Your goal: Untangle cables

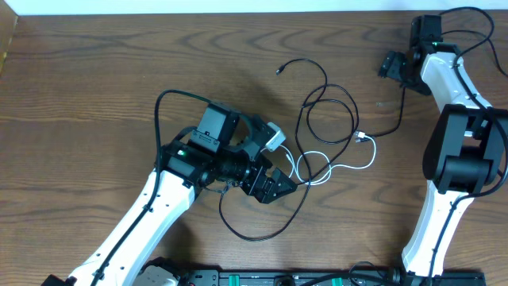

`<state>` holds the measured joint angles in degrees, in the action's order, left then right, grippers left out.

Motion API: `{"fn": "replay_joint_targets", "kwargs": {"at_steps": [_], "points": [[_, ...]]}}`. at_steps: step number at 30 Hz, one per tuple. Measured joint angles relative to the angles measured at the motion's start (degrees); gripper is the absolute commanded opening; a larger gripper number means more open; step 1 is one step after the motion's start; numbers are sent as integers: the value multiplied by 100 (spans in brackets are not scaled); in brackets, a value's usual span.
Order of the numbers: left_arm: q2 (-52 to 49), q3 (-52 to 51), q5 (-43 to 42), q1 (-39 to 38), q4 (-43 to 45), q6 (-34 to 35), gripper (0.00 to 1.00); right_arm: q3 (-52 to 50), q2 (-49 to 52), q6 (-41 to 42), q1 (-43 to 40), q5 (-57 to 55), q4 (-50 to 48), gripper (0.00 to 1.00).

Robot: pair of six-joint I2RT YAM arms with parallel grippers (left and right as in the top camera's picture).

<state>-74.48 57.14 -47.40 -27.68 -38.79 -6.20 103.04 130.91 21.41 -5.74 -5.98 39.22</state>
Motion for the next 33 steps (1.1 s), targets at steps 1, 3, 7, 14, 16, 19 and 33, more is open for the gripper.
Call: {"fn": "replay_joint_targets", "kwargs": {"at_steps": [1, 3, 7, 14, 16, 19, 33], "points": [[0, 0, 2, -48, 0, 0, 98, 0, 46, -52, 0, -35, -79, 70], [0, 0, 15, -216, -2, 2, 98, 0, 195, -39, -2, -118, -249, 66], [0, 0, 20, -457, -2, 0, 98, 24, 334, -57, 0, -208, -361, 47], [0, 0, 85, -542, 7, 2, 98, 111, 345, -103, -2, -247, -85, 1], [0, 0, 127, -542, 11, 0, 98, 219, 350, -146, -28, -243, 258, 1], [0, 0, 149, -542, 24, 0, 98, 549, 365, -195, -177, -197, 1126, 1], [0, 0, 170, -542, 20, 2, 98, 2586, -1561, -219, -2660, -610, 2551, 1]]}}
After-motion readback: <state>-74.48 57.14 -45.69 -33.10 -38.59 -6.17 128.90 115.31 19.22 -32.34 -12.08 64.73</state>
